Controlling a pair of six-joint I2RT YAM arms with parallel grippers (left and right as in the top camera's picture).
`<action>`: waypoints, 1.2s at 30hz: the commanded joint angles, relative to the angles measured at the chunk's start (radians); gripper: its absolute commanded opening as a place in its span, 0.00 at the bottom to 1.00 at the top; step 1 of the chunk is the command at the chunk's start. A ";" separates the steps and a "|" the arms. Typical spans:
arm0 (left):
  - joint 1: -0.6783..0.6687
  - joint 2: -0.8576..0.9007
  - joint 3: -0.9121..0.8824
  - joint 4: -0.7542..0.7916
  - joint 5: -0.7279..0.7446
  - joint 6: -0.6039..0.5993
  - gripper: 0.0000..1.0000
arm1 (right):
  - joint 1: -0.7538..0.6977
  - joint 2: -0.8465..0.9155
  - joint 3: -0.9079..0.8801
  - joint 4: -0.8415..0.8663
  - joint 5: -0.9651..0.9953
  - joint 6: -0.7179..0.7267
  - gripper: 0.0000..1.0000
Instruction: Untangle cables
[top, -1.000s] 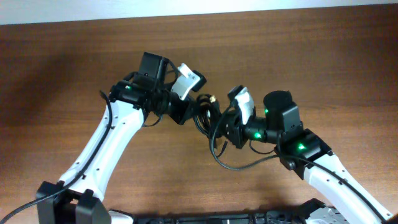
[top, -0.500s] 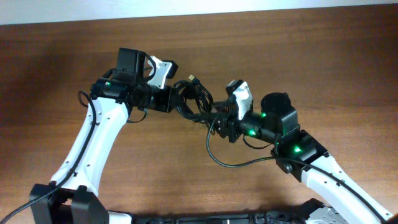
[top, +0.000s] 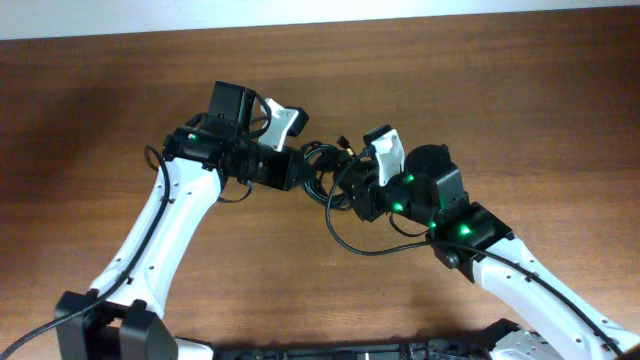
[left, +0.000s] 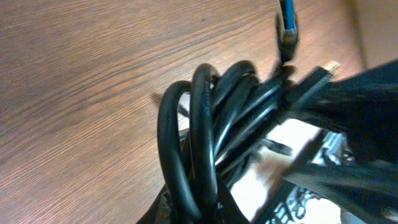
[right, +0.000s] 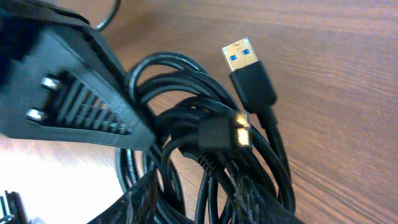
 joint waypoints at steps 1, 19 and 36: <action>-0.002 -0.007 0.023 0.044 0.315 -0.002 0.00 | 0.006 0.017 0.003 -0.041 0.074 -0.024 0.40; 0.077 -0.007 0.023 0.188 -0.186 -0.401 0.00 | 0.005 -0.210 0.003 -0.206 -0.234 -0.065 0.04; 0.137 -0.066 0.023 0.156 -0.222 -0.517 0.00 | 0.005 -0.166 0.003 -0.218 0.157 0.208 0.14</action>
